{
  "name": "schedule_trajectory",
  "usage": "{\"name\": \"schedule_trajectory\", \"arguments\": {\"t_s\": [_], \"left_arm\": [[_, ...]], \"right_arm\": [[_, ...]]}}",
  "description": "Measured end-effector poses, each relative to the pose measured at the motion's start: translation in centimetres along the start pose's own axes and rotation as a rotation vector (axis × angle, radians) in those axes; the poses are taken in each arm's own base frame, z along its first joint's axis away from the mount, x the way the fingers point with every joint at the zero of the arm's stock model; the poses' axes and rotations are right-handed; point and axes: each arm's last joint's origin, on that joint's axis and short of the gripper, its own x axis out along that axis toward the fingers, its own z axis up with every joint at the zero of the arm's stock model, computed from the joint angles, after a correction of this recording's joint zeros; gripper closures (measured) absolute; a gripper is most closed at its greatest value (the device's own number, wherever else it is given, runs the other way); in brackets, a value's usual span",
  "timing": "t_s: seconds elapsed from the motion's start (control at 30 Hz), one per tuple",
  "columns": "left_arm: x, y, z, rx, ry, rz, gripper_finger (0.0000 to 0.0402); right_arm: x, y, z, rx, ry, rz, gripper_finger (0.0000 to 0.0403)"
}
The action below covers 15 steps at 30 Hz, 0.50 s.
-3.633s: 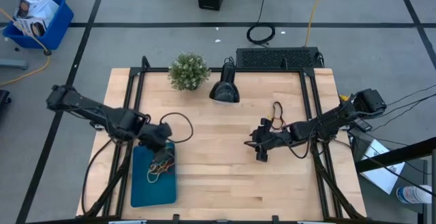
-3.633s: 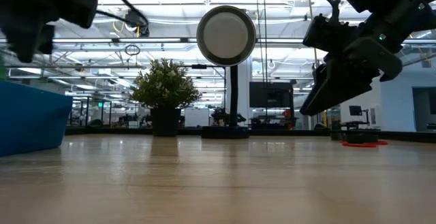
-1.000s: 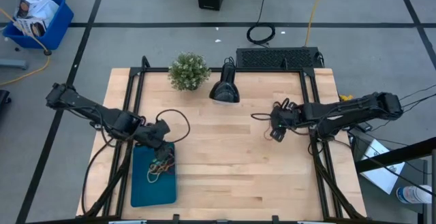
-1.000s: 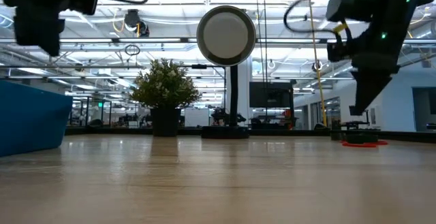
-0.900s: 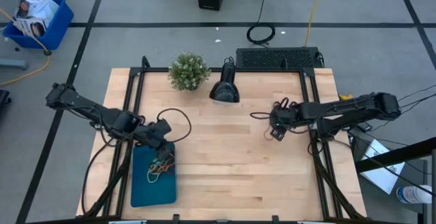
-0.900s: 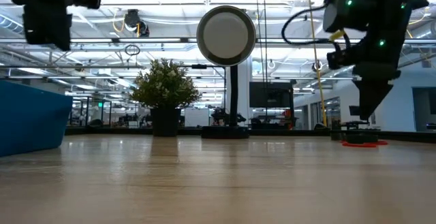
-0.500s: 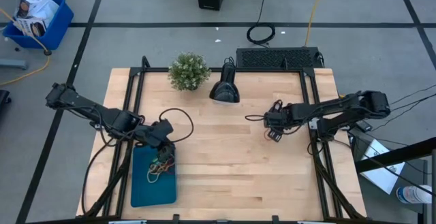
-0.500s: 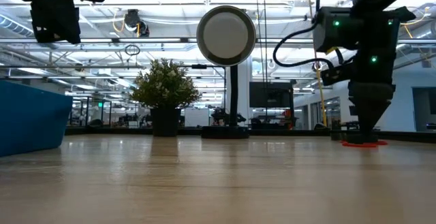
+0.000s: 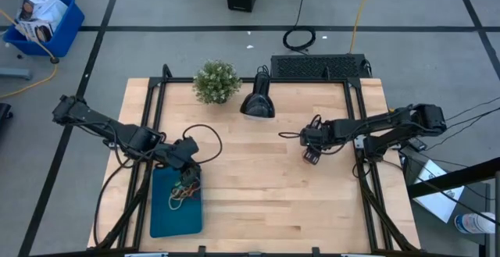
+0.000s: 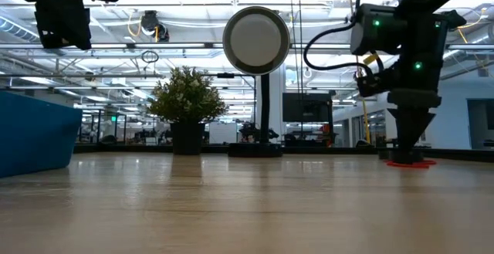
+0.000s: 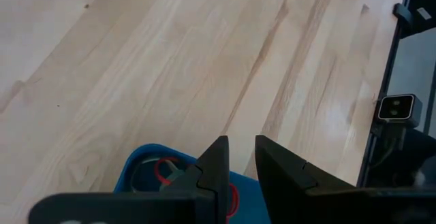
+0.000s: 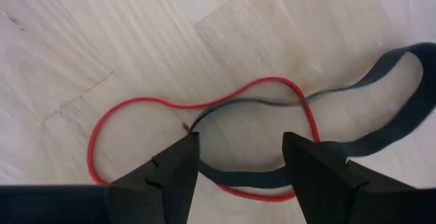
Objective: Pick and place rubber bands into bin
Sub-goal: Put the black rubber band into the blue bin
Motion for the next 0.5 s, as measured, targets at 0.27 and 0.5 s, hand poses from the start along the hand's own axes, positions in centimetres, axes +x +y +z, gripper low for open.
{"name": "schedule_trajectory", "arguments": {"t_s": [0.27,0.5], "left_arm": [[0.0,0.0,0.0,0.0,0.0,0.0,0.0325],[0.0,0.0,0.0,0.0,0.0,0.0,0.0325]], "right_arm": [[-0.01,0.23,0.02,0.001,0.015,0.052,0.0196],[-0.02,0.33,0.16,0.004,0.002,0.065,0.0197]]}}
